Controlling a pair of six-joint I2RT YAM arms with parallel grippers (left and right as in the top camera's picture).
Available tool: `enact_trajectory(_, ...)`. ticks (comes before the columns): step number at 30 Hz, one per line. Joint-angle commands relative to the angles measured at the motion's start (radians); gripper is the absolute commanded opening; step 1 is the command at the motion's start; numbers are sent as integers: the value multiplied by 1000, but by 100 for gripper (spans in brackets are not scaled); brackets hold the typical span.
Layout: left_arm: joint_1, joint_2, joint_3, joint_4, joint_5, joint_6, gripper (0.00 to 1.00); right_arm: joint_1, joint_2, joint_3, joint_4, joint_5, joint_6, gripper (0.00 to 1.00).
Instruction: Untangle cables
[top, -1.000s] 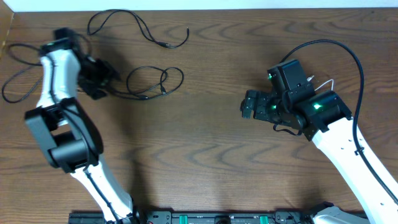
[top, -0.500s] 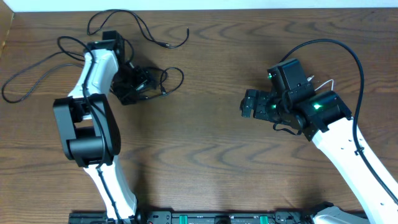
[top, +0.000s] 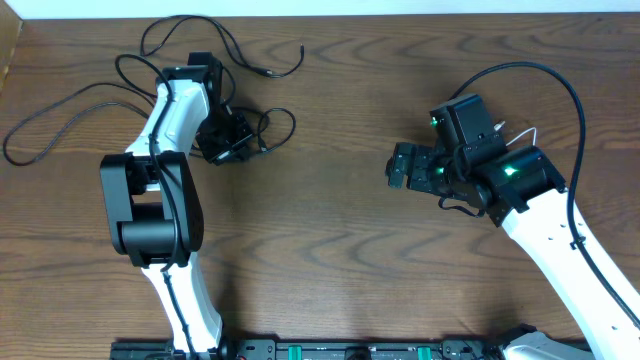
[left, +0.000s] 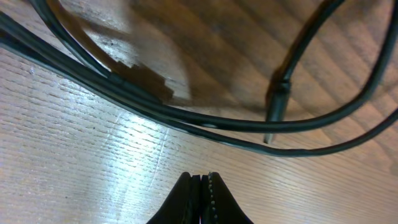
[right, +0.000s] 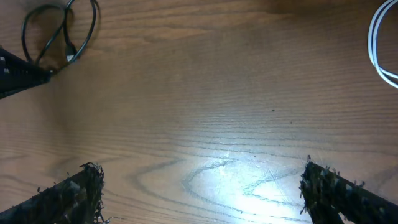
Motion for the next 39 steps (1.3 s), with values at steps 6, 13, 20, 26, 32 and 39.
enact_trajectory(6,-6,-13,-95,47,-64,2,8,4,5,-1,2,12,-18,99)
enact_trajectory(13,-7,-8,-97,103,-109,5,8,4,5,-1,-2,11,-17,99)
enact_trajectory(20,-8,33,-97,109,-111,10,8,4,5,-1,-3,11,-17,99)
enact_trajectory(26,-8,40,-97,175,-111,33,8,4,5,-1,-3,11,-17,99)
enact_trajectory(32,-8,40,-97,246,-179,32,8,4,5,-1,-16,11,-18,99)
enact_trajectory(39,-6,26,-96,221,-172,33,8,4,5,-1,-24,15,-18,99)
